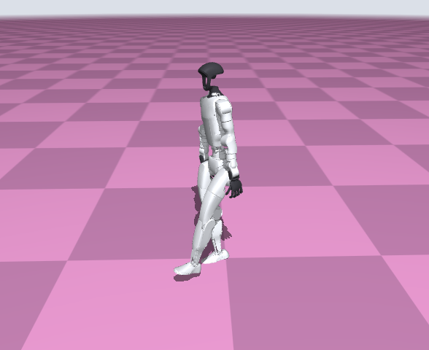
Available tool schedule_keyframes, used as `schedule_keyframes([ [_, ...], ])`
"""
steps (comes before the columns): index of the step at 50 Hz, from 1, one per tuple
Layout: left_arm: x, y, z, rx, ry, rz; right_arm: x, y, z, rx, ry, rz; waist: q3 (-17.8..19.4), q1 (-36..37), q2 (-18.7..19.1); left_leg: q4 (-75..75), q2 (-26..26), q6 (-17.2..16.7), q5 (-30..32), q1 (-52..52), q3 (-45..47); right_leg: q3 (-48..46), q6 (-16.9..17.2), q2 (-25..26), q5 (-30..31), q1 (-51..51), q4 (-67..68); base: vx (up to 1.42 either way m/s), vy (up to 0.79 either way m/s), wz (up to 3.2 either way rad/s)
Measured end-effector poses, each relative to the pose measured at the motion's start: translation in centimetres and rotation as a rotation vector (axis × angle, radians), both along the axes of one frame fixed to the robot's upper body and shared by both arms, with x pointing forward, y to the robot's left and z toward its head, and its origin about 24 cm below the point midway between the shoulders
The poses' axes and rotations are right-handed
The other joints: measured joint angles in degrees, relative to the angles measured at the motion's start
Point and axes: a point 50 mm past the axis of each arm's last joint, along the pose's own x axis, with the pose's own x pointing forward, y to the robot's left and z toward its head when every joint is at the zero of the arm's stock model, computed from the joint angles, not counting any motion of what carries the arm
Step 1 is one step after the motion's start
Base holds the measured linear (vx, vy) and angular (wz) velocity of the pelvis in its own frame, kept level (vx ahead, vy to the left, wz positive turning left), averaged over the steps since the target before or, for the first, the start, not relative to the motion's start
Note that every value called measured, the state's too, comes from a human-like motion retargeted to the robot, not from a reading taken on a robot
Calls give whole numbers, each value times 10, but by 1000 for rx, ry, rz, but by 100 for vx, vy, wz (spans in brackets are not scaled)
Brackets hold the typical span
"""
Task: In place motions
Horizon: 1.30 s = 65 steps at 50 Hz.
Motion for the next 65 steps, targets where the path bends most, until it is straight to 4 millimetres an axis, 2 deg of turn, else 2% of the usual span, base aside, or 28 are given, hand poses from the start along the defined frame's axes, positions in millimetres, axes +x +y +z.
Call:
schedule_keyframes([
  [6, -19, -6, 1, -27, 62, 32, 6, 7, -1, 23, -17, 23, 17, 16, -9, -51, -3, -1, 6, -25, -9, 7, 1, -7, 3, 7, -2, -7, 4, -20],
  [13, -44, -6, 4, -40, 135, 52, 10, 21, -2, 76, -37, 53, 14, 5, -19, -81, -8, -3, 2, 31, -1, 13, 7, -20, -4, 14, 1, -2, 1, -4],
  [18, -42, 0, 4, -16, 133, 56, 10, 22, -2, 87, -46, 52, 0, -11, -25, 12, 1, 1, 7, 77, 40, 5, 11, -35, -9, 9, 3, -7, 5, 26],
  [20, -34, 5, 4, 1, 116, 44, 10, 20, -2, 82, -44, 49, -9, -10, -32, 87, 20, 9, 11, 107, 92, 7, 14, -47, -11, 3, 6, -12, 8, 0],
  [23, -29, 8, 3, 18, 92, 36, 4, 14, -2, 61, -20, 55, -32, -5, -32, 129, 32, 32, 46, 164, 118, 13, 19, -56, -13, -8, 9, -4, 3, -20],
  [25, -28, 9, 3, 27, 82, 42, -1, 11, -2, 47, -2, 61, -45, 0, -22, 81, 33, 5, 32, 206, 111, 18, 19, -46, -15, -15, 12, -8, 7, -50],
  [27, -30, 7, 3, 24, 80, 53, -8, 6, -2, 22, 28, 59, -66, -9, 16, -35, 33, 15, 7, 260, 137, 12, 23, -13, -20, -20, 14, 6, 0, -20],
  [28, -32, 4, 3, 12, 87, 59, -12, 4, -1, 9, 44, 58, -81, -24, 32, -68, 14, 39, 7, 259, 102, 8, 27, -8, -22, -25, 14, -8, 4, 44],
  [30, -24, 2, 3, -21, 85, 74, -10, 8, -2, -7, 50, 55, -103, -76, 60, -102, 39, 20, 37, 248, 116, -32, 29, -7, -29, -47, 18, -42, 13, 87],
  [32, -9, 6, 2, -23, 73, 61, -6, 15, -2, -6, 22, 5, -101, -89, 63, -107, 41, 15, 38, 239, 108, -39, 33, -11, -32, -56, 22, -46, 13, 49],
  [33, 1, 10, 3, -17, 56, 36, -5, 17, -3, 2, 4, -53, -97, -89, 56, -100, 26, 27, 31, 231, 85, -43, 37, -19, -33, -54, 22, -34, 19, 44],
  [35, 20, 17, 3, -15, 12, -23, -10, 19, -3, 29, 3, -135, -85, -75, 40, -92, 11, 35, 26, 236, 71, -56, 24, -11, -31, -34, 9, -22, 24, 26],
  [37, 35, 21, 4, -25, -36, -79, -19, 23, -4, 50, 43, -133, -77, -41, 22, -98, -1, 38, 22, 255, 79, -63, 14, -6, -29, -18, -1, -14, 19, -27],
  [40, 51, 23, 5, -27, -105, -102, -22, 25, -4, 27, 94, 1, -69, -6, 7, -105, -9, 39, 16, 271, 89, -58, 24, -19, -28, -12, 1, -26, 15, -40],
  [43, 53, 18, 4, -20, -133, -68, -14, 26, -4, 17, 83, 190, -73, -31, 15, -103, -11, 42, 17, 263, 68, -76, 31, -25, -28, -13, -2, -18, 6, 57],
  [45, 47, 14, 3, -34, -115, -55, -11, 26, -4, 8, 69, 291, -78, -58, 24, -101, -11, 45, 18, 258, 49, -100, 39, -32, -26, -12, -4, -15, 8, 73],
  [48, 33, 7, 2, -87, -47, -76, -3, 31, -4, 18, 34, 367, -81, -26, 28, -103, -3, 43, 11, 261, 87, -62, 50, -36, -30, -17, 6, -12, 4, -76],
  [55, -5, 1, 3, -121, 104, -165, -6, 39, -5, 67, 40, 234, -86, -5, 21, -101, -6, 42, 3, 270, 91, -57, 54, -42, -32, -9, 7, -3, 0, -9],
  [60, -28, -7, 5, -142, 176, -176, -7, 36, -5, 71, 50, 158, -87, -2, 16, -98, -8, 42, 0, 267, 83, -63, 57, -43, -33, -5, 6, 1, -2, 8],
  [65, -39, -15, 6, -165, 210, -174, -10, 27, -4, 34, 54, 138, -86, -10, 17, -100, -14, 47, -6, 269, 64, -81, 59, -42, -34, -3, 5, -3, -5, 36],
])
